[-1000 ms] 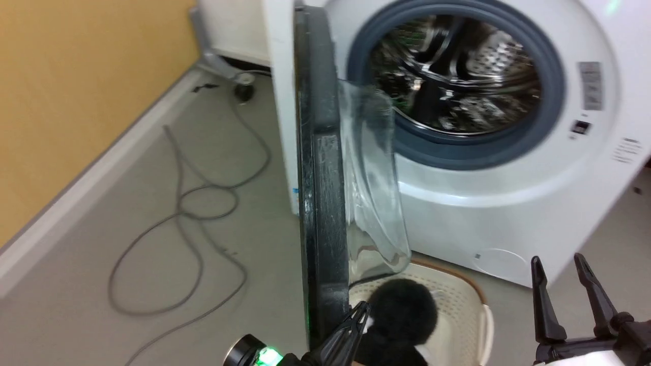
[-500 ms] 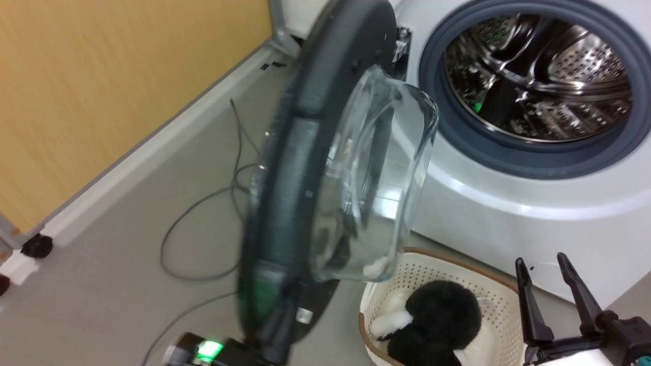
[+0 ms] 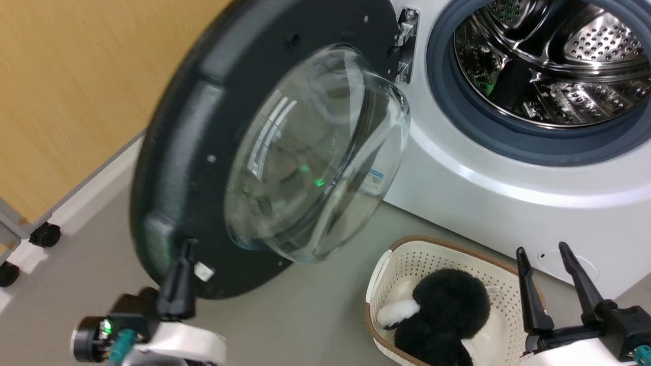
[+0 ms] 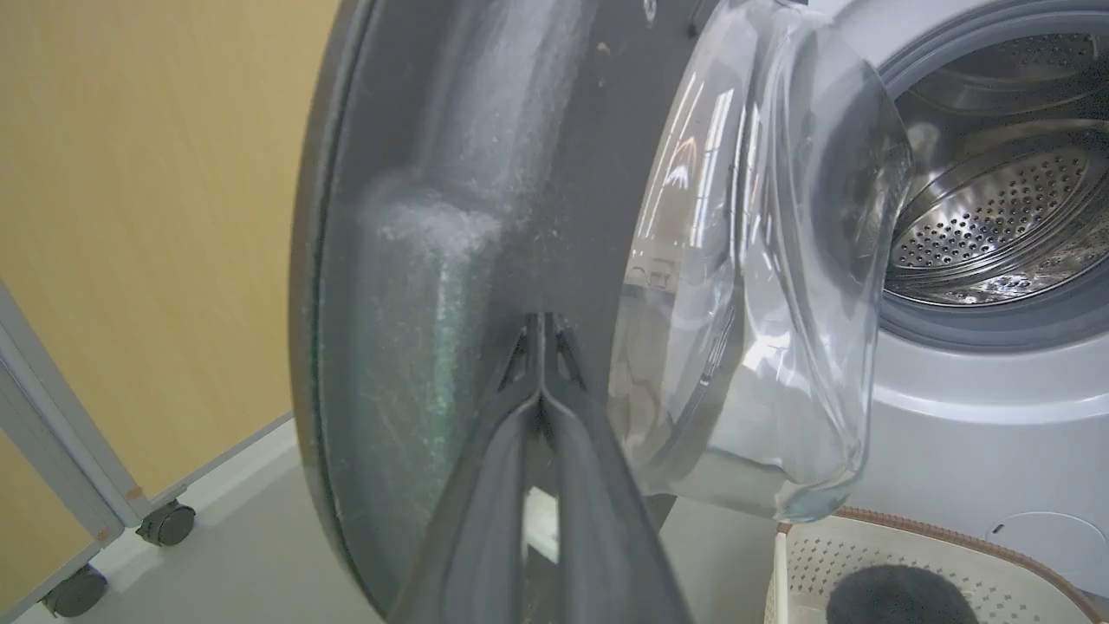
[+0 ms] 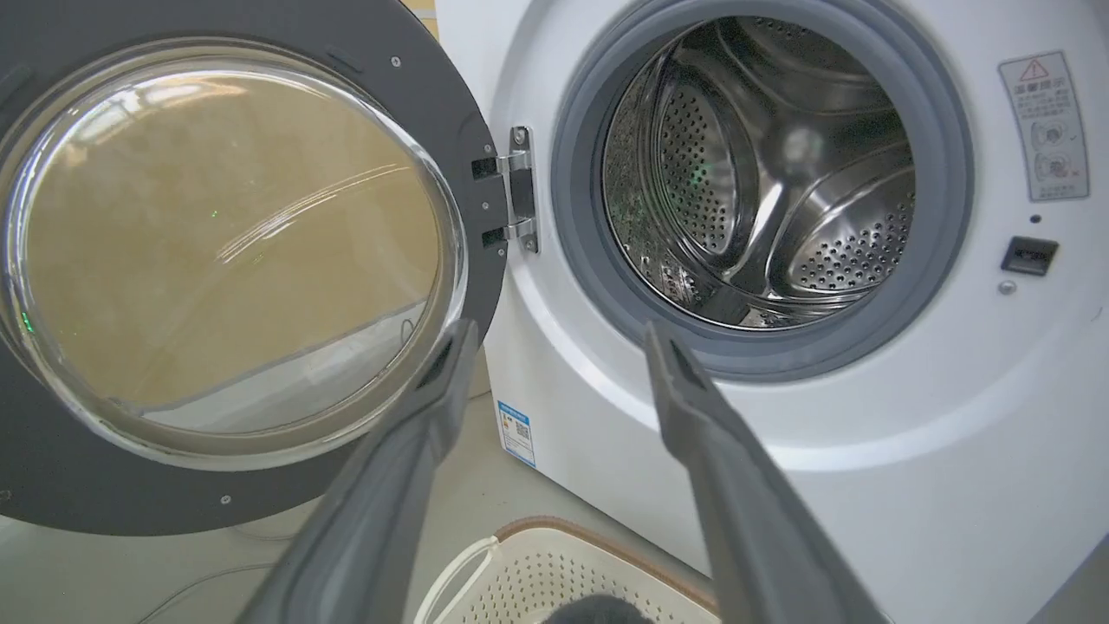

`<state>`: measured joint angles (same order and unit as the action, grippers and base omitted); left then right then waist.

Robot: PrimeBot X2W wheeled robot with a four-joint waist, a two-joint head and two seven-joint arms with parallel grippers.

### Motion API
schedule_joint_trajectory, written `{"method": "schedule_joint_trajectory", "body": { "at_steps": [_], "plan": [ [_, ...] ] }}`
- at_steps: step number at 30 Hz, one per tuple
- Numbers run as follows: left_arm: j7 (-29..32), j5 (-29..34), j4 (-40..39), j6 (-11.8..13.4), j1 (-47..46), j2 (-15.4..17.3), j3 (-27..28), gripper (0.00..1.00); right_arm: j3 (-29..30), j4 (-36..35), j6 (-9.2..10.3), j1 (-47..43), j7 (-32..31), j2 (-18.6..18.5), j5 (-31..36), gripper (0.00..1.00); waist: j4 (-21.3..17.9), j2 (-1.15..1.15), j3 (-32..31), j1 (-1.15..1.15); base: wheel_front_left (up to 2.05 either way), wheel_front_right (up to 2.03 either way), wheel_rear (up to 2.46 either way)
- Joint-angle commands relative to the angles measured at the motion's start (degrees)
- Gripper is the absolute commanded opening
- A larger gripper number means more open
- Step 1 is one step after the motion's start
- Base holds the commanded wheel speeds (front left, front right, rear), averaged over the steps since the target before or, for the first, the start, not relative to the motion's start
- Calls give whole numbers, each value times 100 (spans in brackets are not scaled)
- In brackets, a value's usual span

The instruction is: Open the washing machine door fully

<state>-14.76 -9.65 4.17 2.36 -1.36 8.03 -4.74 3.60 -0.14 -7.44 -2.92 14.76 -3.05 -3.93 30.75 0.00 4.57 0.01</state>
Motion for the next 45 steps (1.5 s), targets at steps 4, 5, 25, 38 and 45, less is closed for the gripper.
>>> {"method": "schedule_joint_trajectory", "body": {
  "at_steps": [4,5,25,38,45],
  "plan": [
    [-24,-52,407,-44,-363,30,304,0,83,-31,-5,31,24,17,101,100,10,0,138,-1,0,0,0],
    [-24,-70,512,-45,-462,18,397,0,98,-35,-5,36,24,17,119,100,12,0,172,-1,0,0,0],
    [-24,-7,2325,-397,-2323,201,2152,0,29,138,-5,449,24,17,471,100,-406,0,791,-1,0,0,0],
    [-24,279,2720,-501,-2694,251,2625,0,39,148,-5,593,24,15,553,100,-682,0,988,-1,0,0,0],
    [-24,330,2218,-586,-2346,101,2867,0,68,140,-5,557,24,16,420,100,-782,0,766,-1,0,0,0]
  ]
}}
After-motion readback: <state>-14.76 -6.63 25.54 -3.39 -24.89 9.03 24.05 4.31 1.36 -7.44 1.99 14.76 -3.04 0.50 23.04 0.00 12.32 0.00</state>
